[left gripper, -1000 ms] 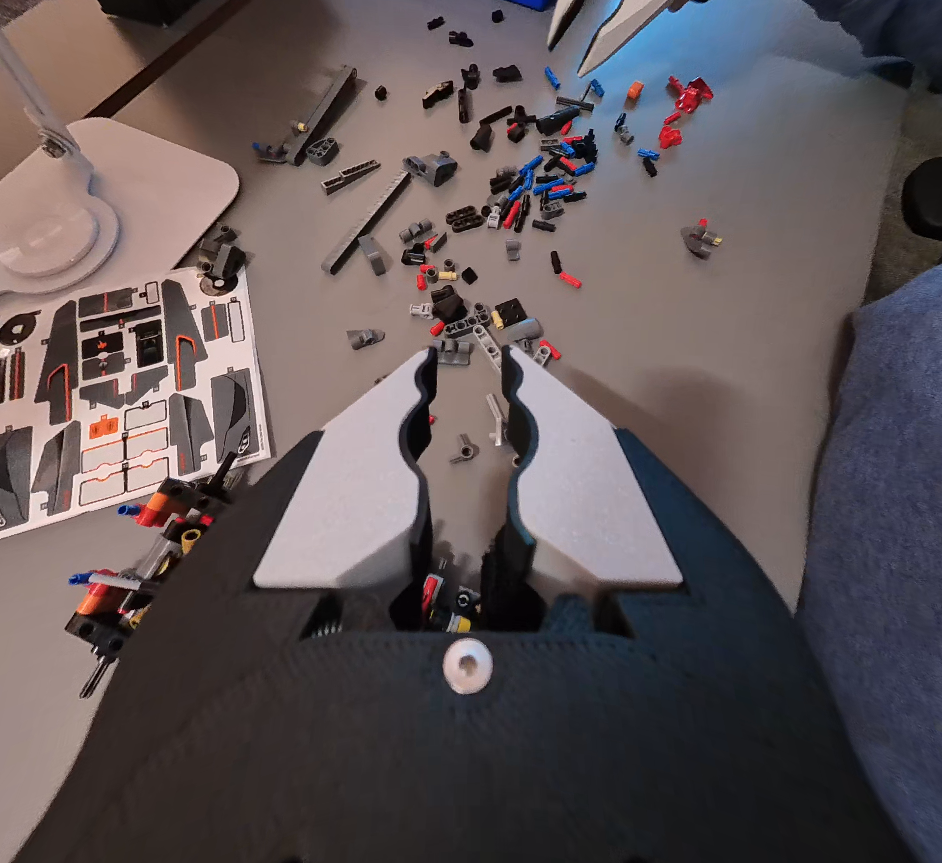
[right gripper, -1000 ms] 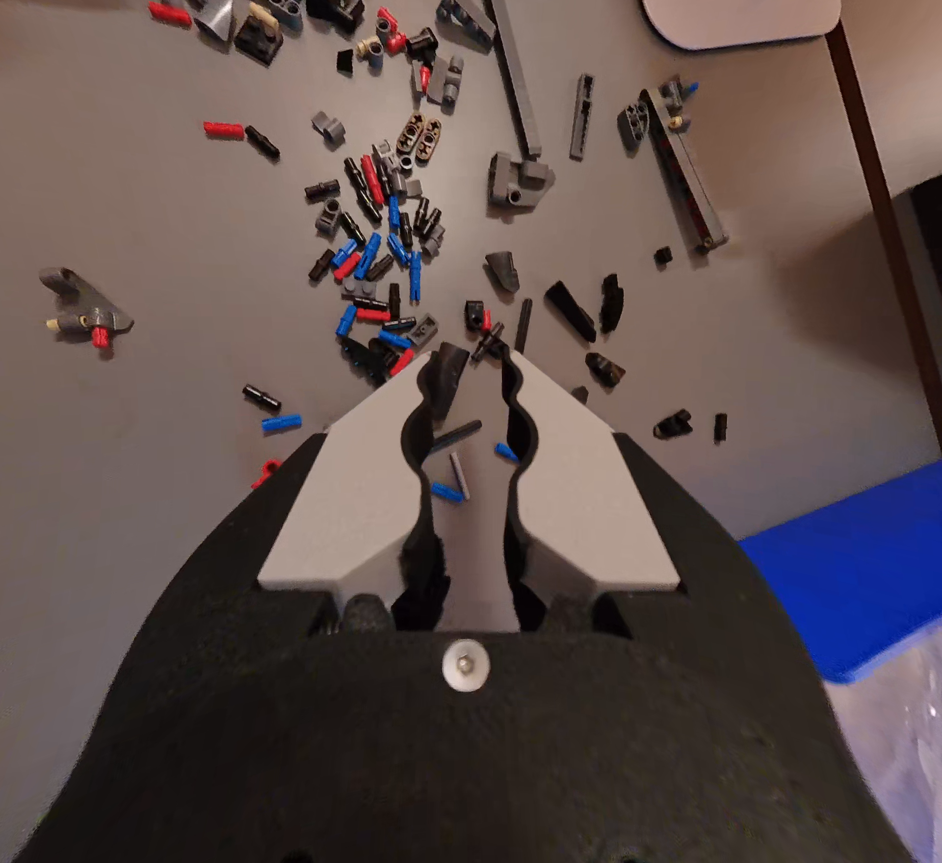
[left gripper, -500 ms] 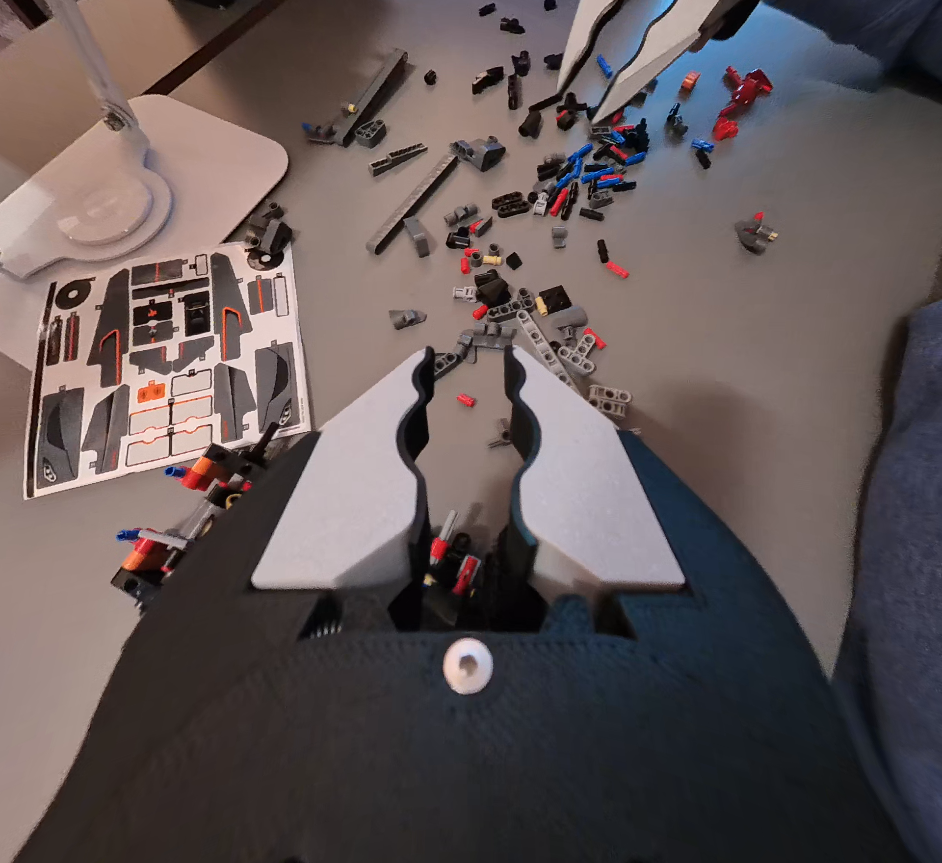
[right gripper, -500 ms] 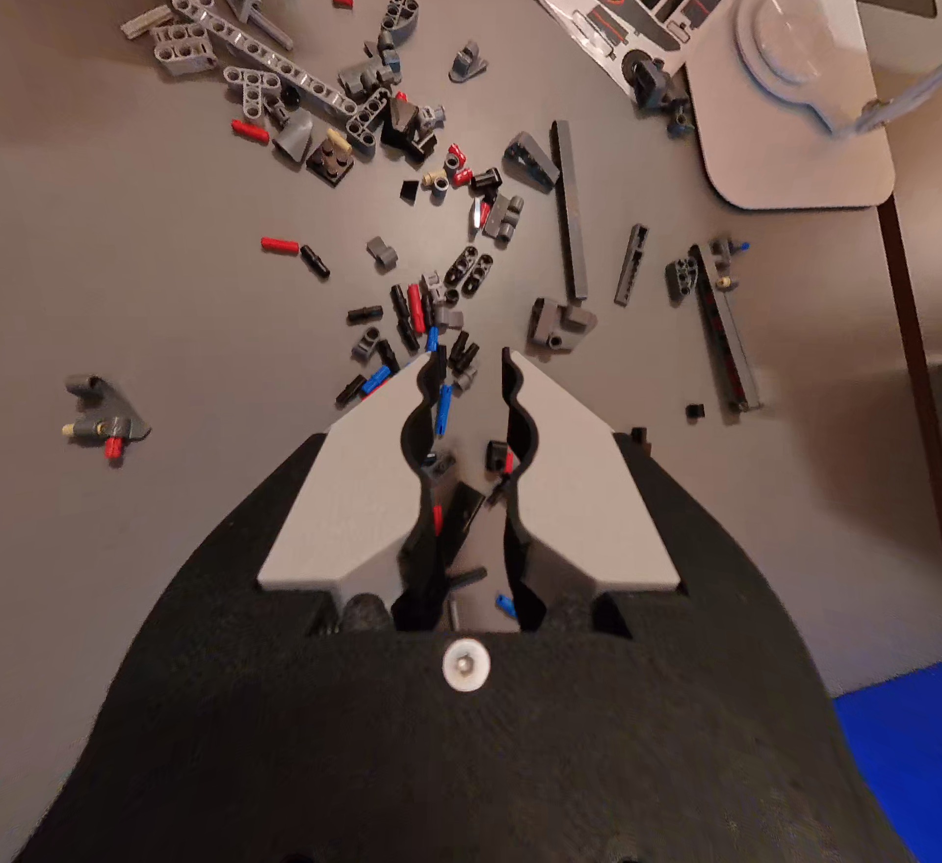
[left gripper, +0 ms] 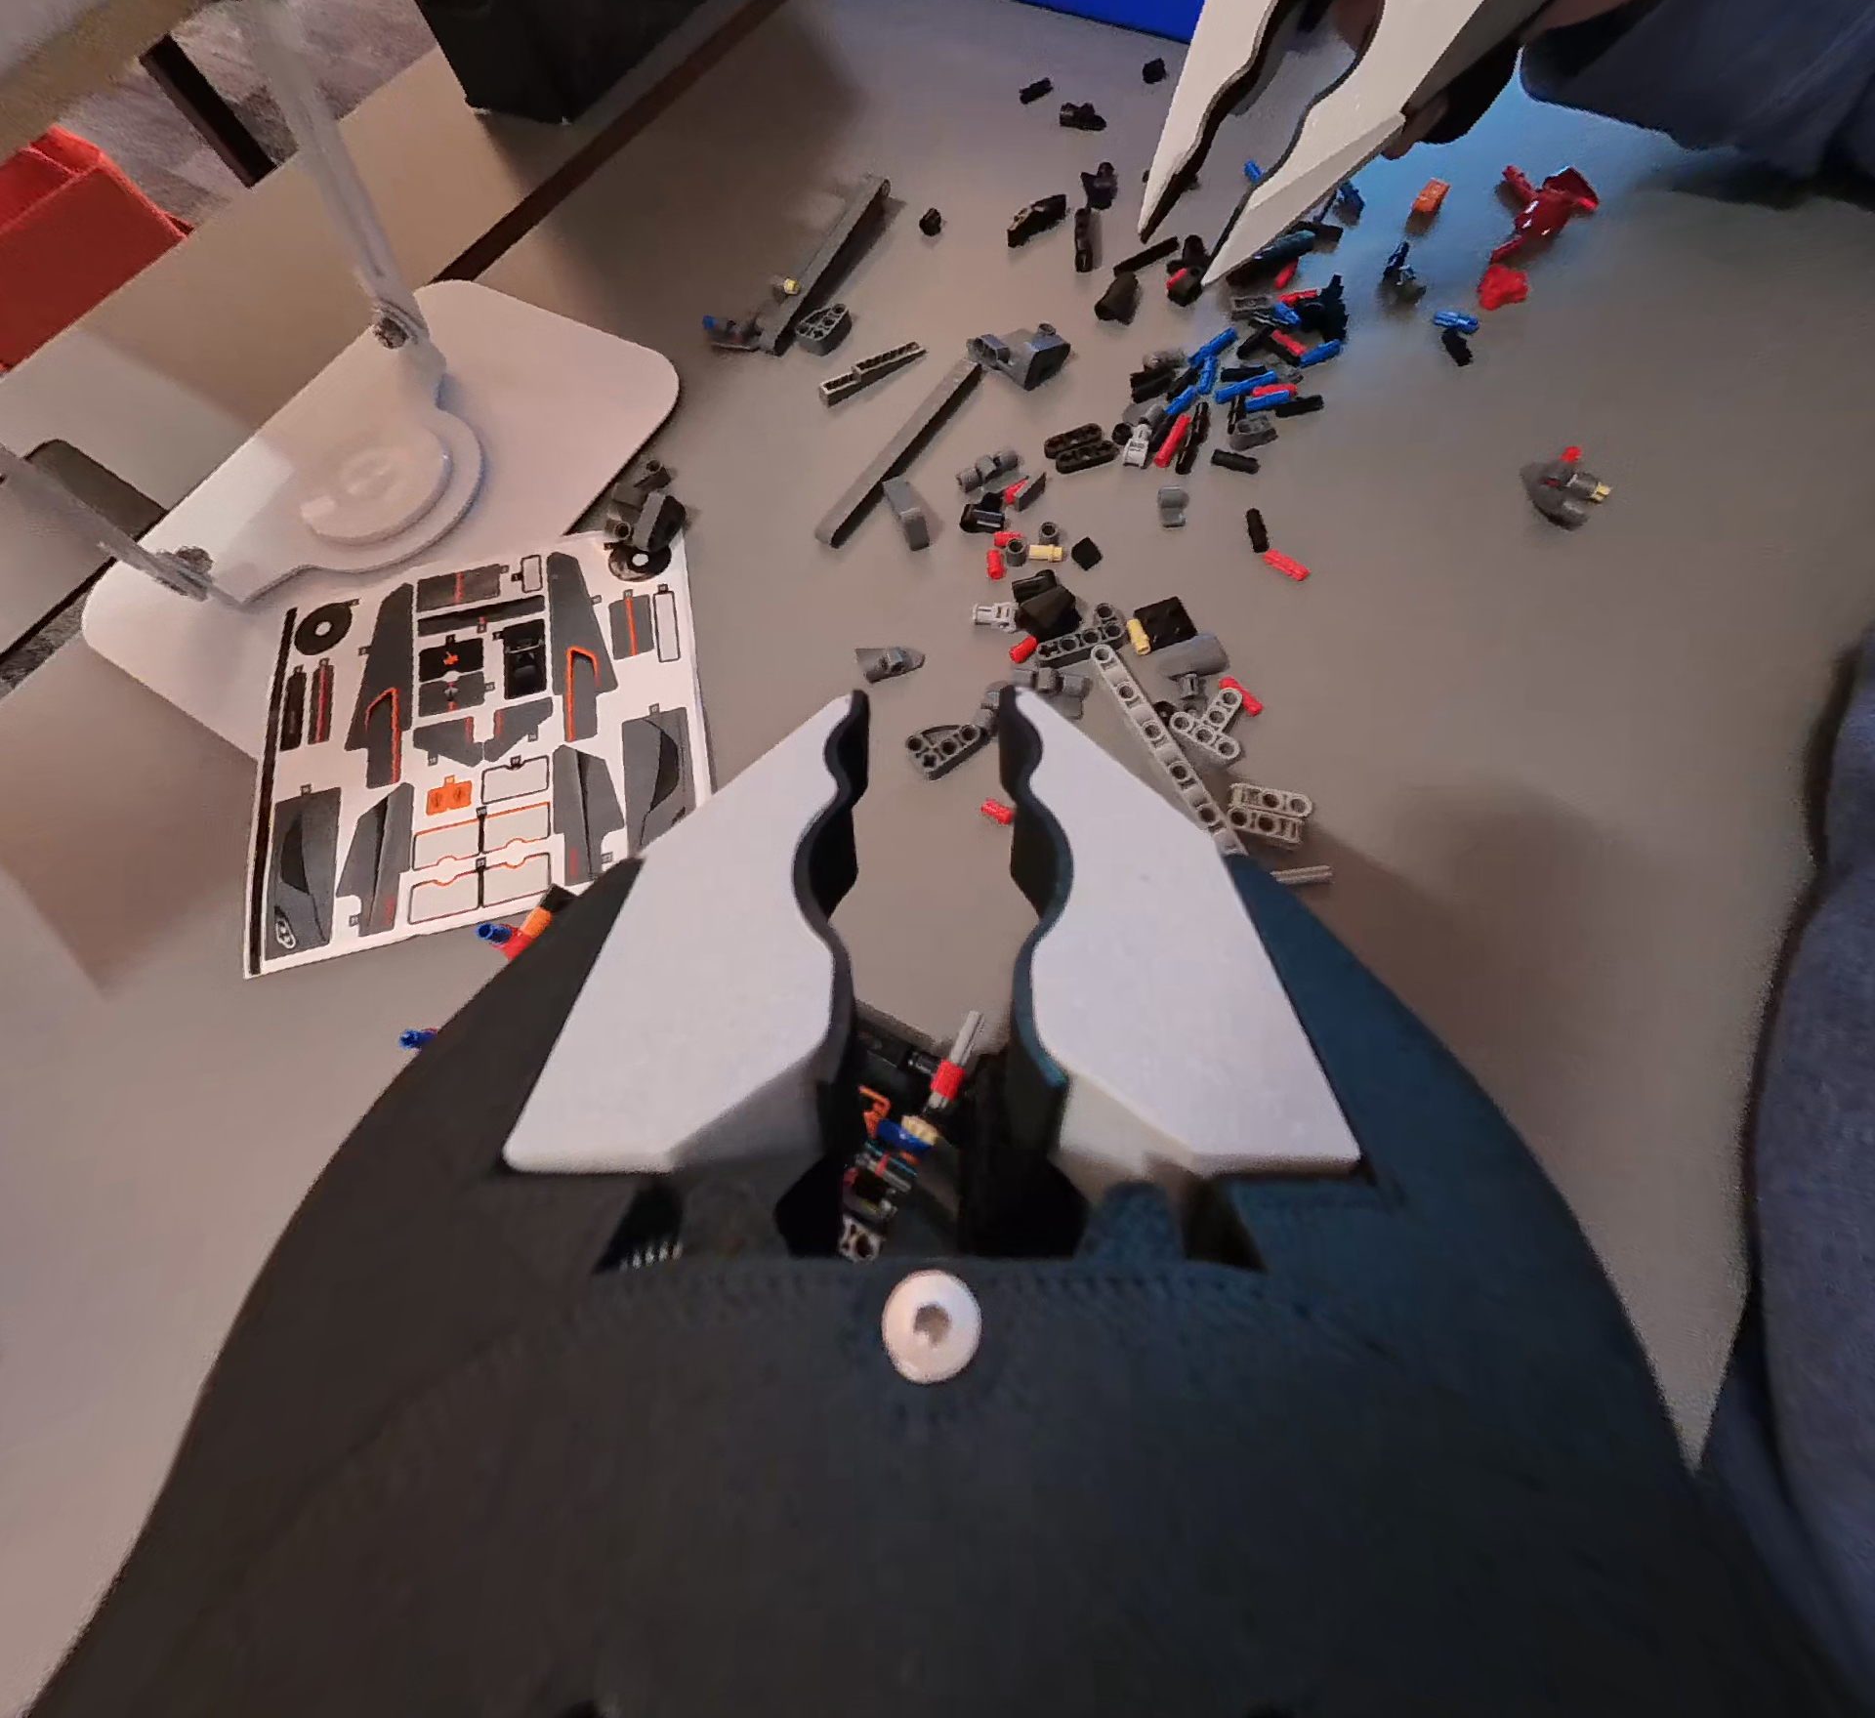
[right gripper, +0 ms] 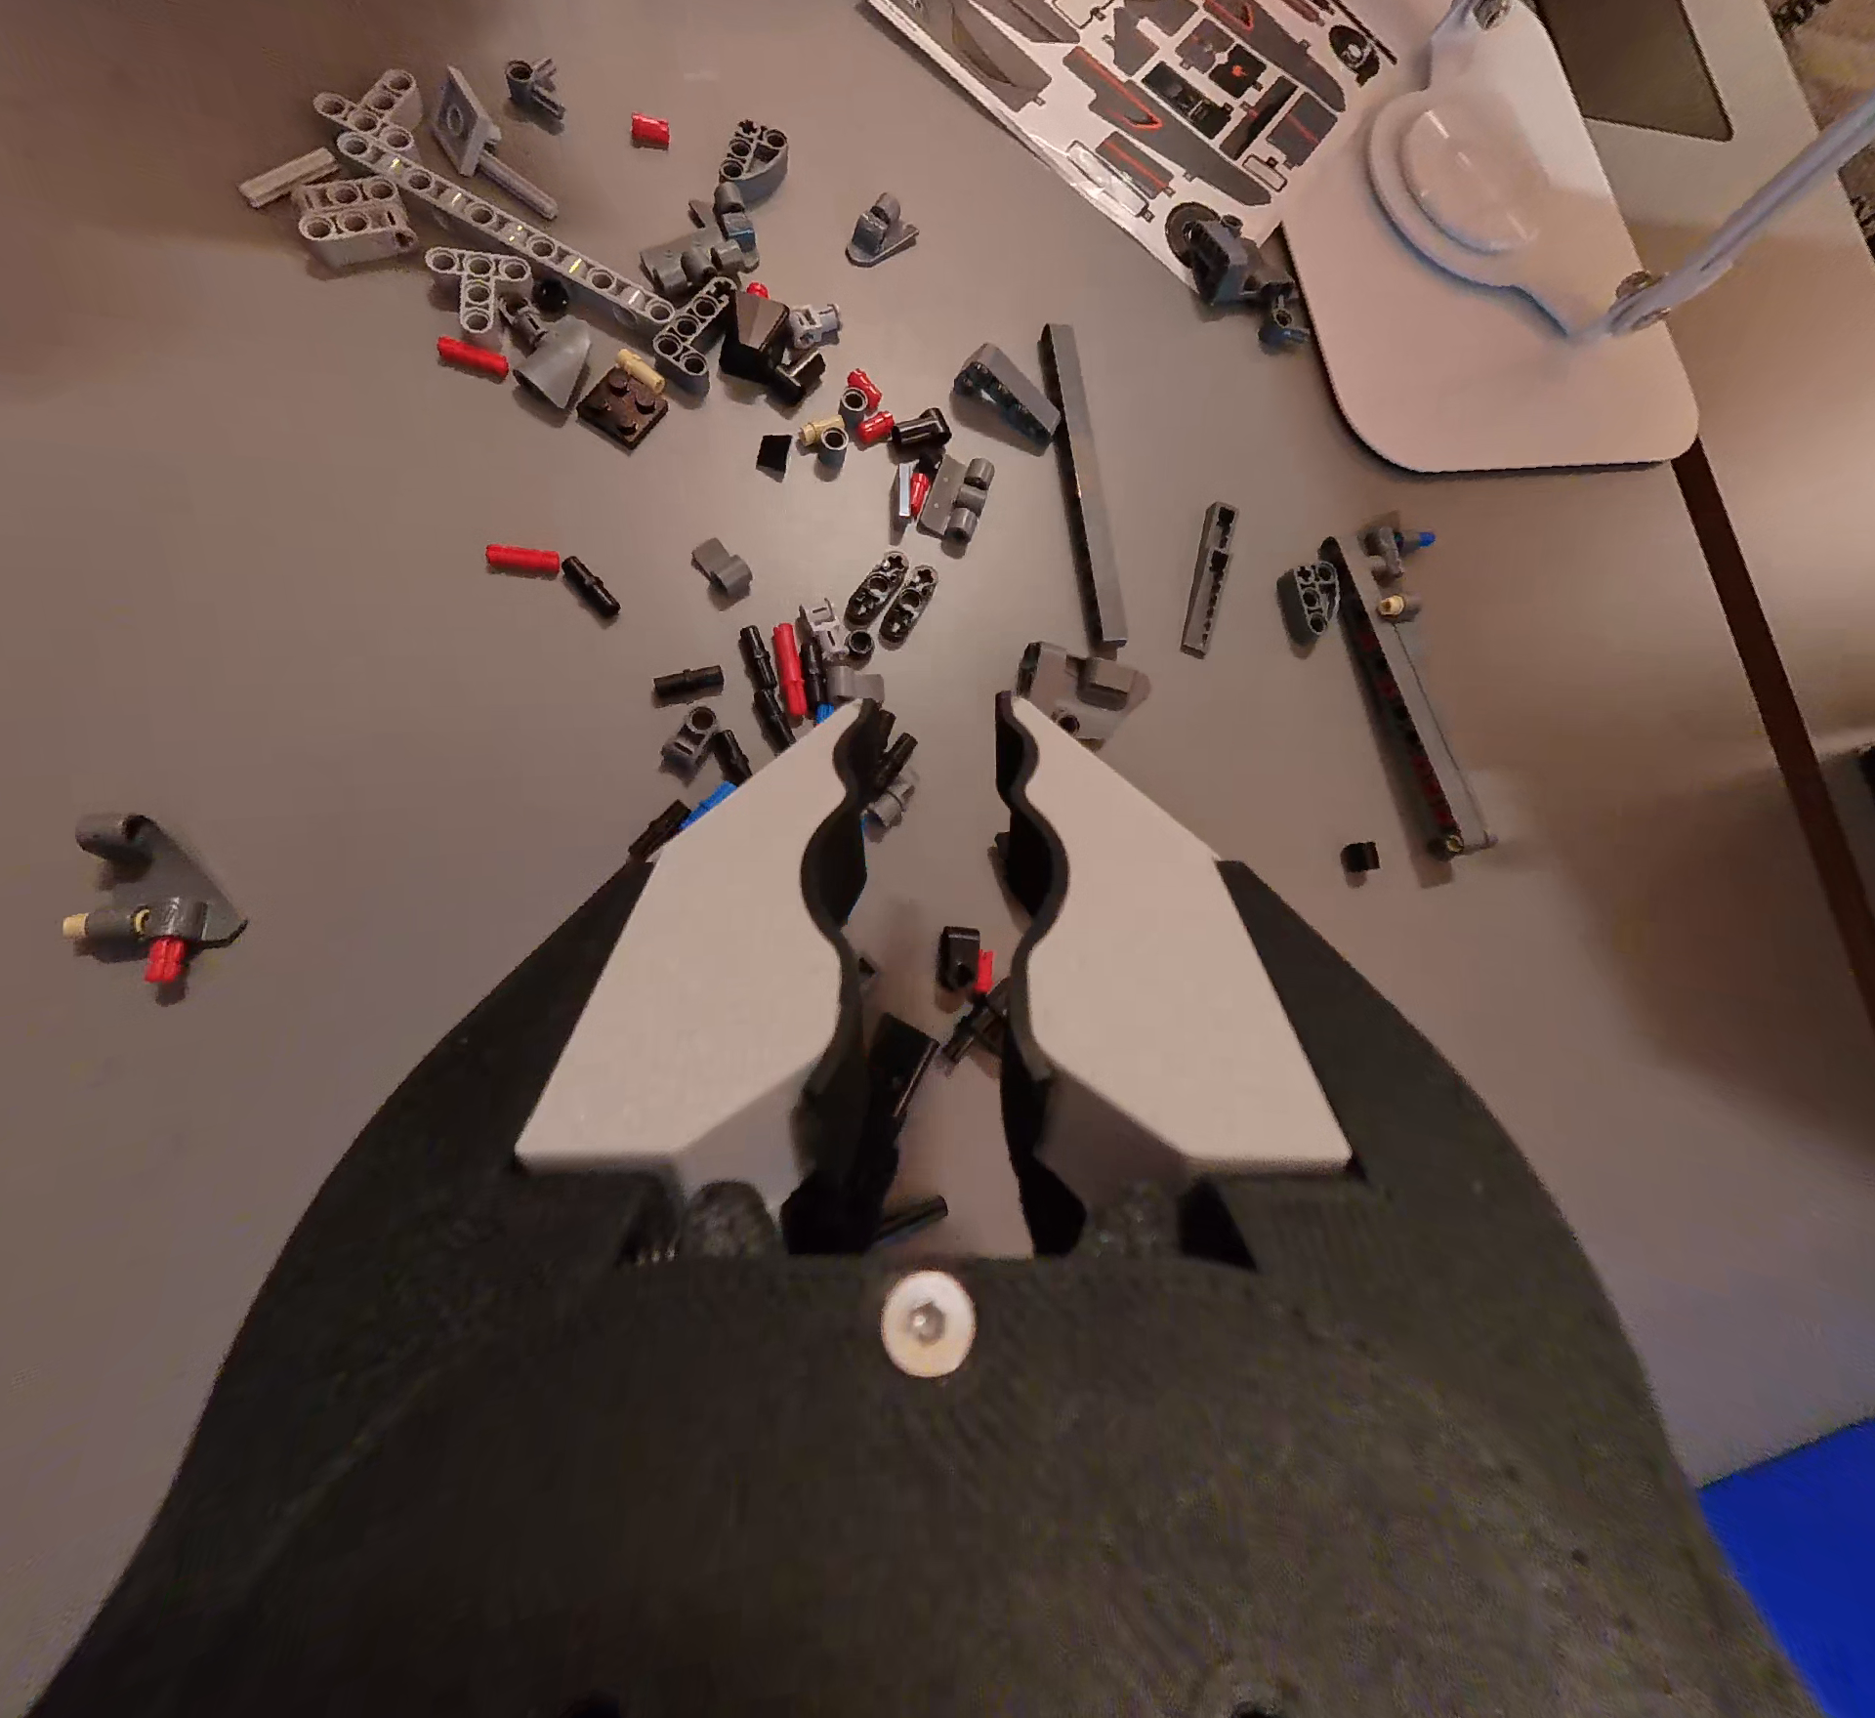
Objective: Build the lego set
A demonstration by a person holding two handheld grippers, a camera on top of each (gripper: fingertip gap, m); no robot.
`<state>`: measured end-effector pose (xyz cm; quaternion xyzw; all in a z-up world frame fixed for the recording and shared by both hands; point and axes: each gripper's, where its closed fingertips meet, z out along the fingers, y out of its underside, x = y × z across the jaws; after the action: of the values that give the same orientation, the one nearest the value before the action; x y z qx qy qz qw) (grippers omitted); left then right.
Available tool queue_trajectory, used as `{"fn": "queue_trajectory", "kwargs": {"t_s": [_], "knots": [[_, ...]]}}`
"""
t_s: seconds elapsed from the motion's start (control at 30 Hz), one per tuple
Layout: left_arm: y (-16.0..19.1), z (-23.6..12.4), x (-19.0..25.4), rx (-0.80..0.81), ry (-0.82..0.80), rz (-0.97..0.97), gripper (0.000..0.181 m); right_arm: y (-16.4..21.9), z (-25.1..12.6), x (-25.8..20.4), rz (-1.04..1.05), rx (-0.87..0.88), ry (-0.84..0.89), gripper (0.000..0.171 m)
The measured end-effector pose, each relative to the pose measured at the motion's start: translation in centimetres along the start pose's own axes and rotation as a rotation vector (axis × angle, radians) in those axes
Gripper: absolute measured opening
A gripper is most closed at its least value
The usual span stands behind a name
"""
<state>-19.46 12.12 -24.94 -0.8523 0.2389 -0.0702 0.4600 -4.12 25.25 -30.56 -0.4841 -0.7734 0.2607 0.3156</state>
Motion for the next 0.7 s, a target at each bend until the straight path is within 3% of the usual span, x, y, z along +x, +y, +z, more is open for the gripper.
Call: {"fn": "queue_trajectory", "kwargs": {"t_s": [0.47,0.7], "knots": [[0.1,-0.3,-0.4,0.003,-0.016,0.008,0.023,0.2,-0.3,0.4,0.006,-0.007,0.025,0.021],[-0.5,-0.9,-0.2,0.009,-0.029,0.019,0.023,1.0,-5.0,2.7,0.044,0.005,0.154,0.021]]}}
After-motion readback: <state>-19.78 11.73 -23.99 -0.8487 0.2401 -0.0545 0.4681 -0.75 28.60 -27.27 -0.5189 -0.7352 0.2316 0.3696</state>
